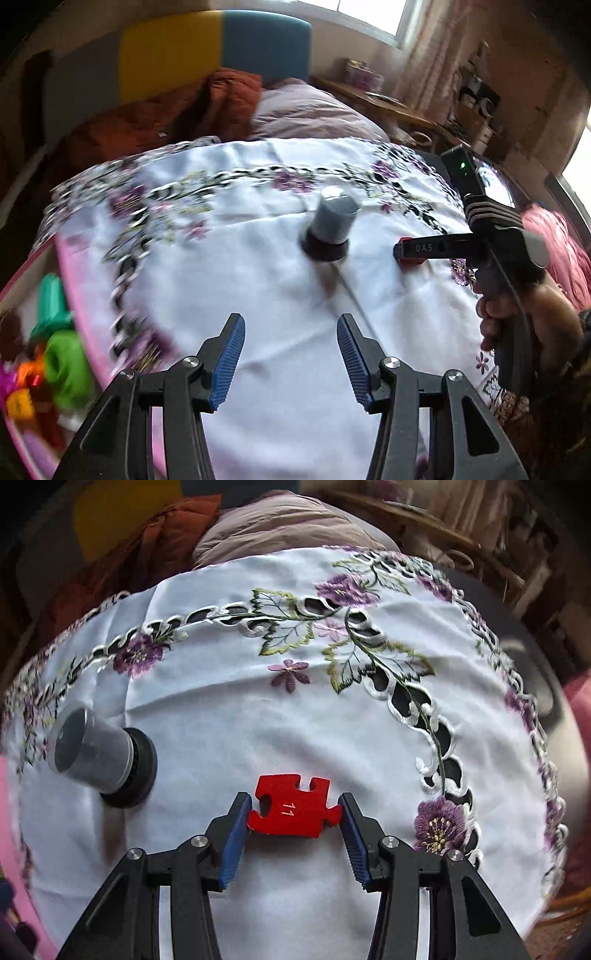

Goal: Organize rigid objects
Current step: 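Grasp the clear black-based canister with the left gripper while the right gripper holds the puzzle piece, then carry the clear canister with the left gripper over the tray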

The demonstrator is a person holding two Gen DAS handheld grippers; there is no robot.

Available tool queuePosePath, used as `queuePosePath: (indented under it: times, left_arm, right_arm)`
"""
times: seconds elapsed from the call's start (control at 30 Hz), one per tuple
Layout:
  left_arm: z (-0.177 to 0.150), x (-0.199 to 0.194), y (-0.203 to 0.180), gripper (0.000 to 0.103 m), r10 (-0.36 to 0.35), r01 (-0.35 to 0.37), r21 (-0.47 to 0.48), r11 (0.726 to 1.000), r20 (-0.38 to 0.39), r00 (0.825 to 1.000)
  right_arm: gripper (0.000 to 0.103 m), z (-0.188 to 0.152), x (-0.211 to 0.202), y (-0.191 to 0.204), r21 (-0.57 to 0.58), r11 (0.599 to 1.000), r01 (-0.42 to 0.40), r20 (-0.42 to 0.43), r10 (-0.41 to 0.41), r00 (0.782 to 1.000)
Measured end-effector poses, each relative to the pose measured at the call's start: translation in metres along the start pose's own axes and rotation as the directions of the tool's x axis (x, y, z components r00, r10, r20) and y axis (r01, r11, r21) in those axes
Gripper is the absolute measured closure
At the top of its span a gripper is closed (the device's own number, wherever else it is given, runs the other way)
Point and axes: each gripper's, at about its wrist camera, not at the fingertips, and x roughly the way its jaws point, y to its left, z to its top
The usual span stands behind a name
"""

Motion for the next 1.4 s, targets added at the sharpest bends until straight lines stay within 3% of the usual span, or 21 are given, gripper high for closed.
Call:
queuePosePath:
  times: [0.33,0.93,1.0,1.1,1.4]
  left_arm:
    - [0.046,0.050,-0.032,0.050,-0.055,0.046,0.157,0.986,0.054,0.997]
    - [0.075,0.104,-0.045,0.050,-0.081,0.067,0.179,0.982,0.072,0.994]
    - [0.075,0.113,-0.042,0.058,-0.067,0.058,0.167,0.984,0.049,0.997]
    - [0.070,0.107,-0.036,0.059,-0.078,0.069,0.132,0.989,0.059,0.995]
    - [0.039,0.049,-0.025,0.059,0.006,-0.014,0.072,0.997,0.099,0.995]
  right_arm:
    - [0.053,0.003,0.003,-0.009,0.031,0.999,-0.028,-0.002,0.028,1.000]
    - [0.053,0.000,0.002,-0.001,-0.012,1.000,0.002,0.004,-0.002,1.000]
    - [0.053,0.000,0.002,-0.001,-0.020,1.000,0.006,0.005,-0.006,1.000]
    - [0.054,-0.001,0.002,0.003,-0.048,0.999,0.017,0.010,-0.016,1.000]
    - [0.054,-0.001,0.003,0.006,-0.066,0.997,0.027,0.021,-0.026,0.999]
